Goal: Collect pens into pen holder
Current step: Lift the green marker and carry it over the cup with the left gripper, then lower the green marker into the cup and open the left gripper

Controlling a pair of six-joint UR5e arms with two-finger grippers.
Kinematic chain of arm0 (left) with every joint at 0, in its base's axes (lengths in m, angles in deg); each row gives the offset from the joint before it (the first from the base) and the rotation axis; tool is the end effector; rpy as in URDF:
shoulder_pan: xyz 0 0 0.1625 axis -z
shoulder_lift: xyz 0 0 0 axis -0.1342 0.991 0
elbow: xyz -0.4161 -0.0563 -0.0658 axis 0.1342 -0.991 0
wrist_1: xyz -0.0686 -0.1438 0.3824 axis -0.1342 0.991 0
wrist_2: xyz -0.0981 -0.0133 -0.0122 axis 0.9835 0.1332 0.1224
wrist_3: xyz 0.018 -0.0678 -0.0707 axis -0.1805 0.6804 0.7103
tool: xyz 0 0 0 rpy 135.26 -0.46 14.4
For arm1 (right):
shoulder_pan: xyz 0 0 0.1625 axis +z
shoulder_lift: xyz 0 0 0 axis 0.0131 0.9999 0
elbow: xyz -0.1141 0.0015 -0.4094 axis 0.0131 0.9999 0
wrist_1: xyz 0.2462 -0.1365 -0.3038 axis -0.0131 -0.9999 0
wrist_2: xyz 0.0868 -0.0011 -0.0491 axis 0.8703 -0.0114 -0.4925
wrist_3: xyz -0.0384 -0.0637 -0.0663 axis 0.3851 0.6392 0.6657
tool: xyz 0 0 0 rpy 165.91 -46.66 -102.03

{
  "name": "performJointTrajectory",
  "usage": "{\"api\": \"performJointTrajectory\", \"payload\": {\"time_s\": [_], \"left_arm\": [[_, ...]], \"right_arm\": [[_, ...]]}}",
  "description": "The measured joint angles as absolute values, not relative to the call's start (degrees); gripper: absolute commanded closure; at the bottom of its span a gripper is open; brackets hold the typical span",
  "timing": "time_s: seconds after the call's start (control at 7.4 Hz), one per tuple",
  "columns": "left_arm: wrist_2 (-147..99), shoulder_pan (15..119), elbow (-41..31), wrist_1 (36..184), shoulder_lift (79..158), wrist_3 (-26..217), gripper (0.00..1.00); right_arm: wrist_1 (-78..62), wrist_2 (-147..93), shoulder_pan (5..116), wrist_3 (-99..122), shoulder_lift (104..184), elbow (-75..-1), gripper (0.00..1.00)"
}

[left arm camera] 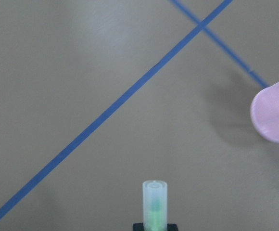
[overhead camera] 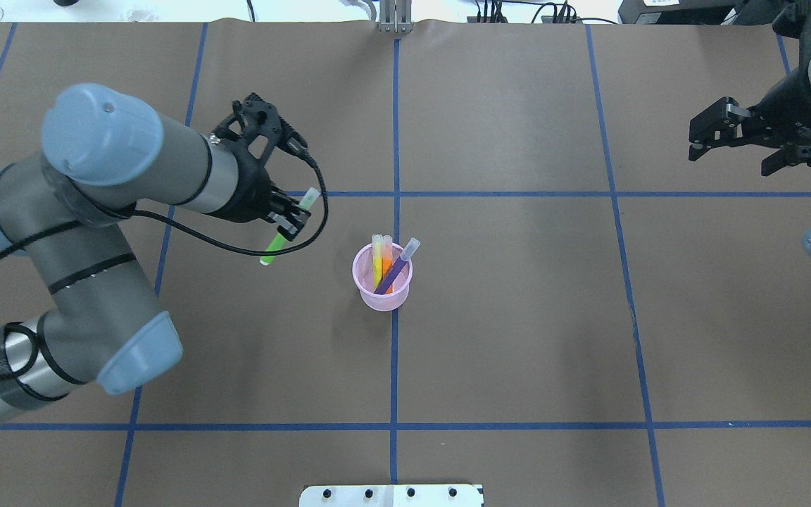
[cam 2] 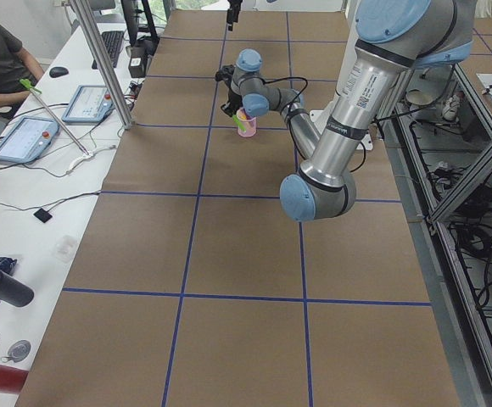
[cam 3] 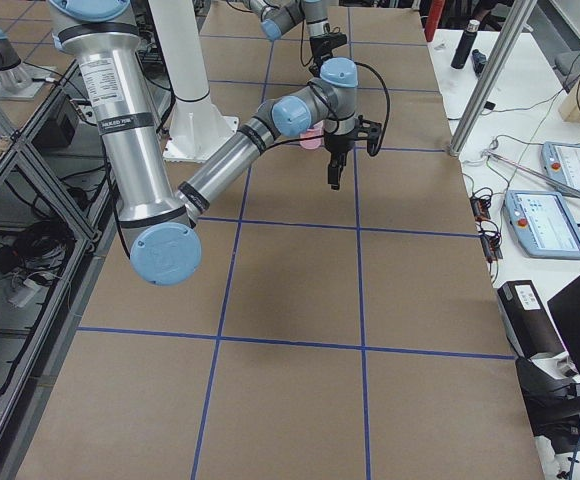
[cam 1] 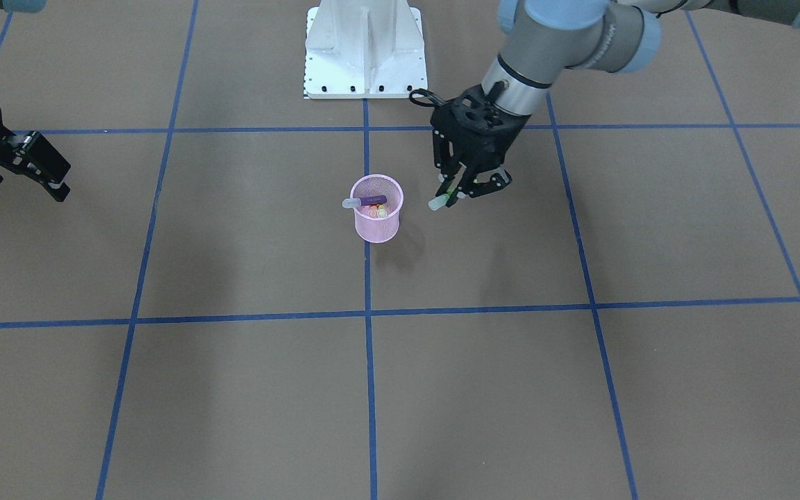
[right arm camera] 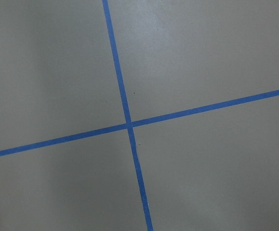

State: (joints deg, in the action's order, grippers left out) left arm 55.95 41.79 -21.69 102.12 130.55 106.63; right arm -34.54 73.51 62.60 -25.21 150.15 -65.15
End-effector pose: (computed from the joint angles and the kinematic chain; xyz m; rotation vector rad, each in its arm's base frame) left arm 0.4391 -0.4338 0.1722 0.7788 0.9172 0.5783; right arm -0.1734 -0.4903 0.3209 0.0249 -0.7749 0.2638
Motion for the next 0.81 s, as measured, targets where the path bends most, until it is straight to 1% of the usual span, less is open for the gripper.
{"api": "performJointTrajectory", "payload": {"time_s": [0.27,0.54,0.81], "left_arm": [[39.4,34.08,-23.41,104.65,131.43,110.78,1.0],[29.88,28.56,-21.29,112.44,131.46,113.46,1.0],[26.52,26.57,-18.85,116.22,132.18,113.9,1.0]], "right_arm": [[-34.54,73.5,62.98,-24.86,150.25,-65.02,0.0],[-34.55,73.48,63.1,-24.82,150.27,-64.91,0.0],[-34.54,73.43,63.13,-24.81,150.33,-64.81,0.0]]}}
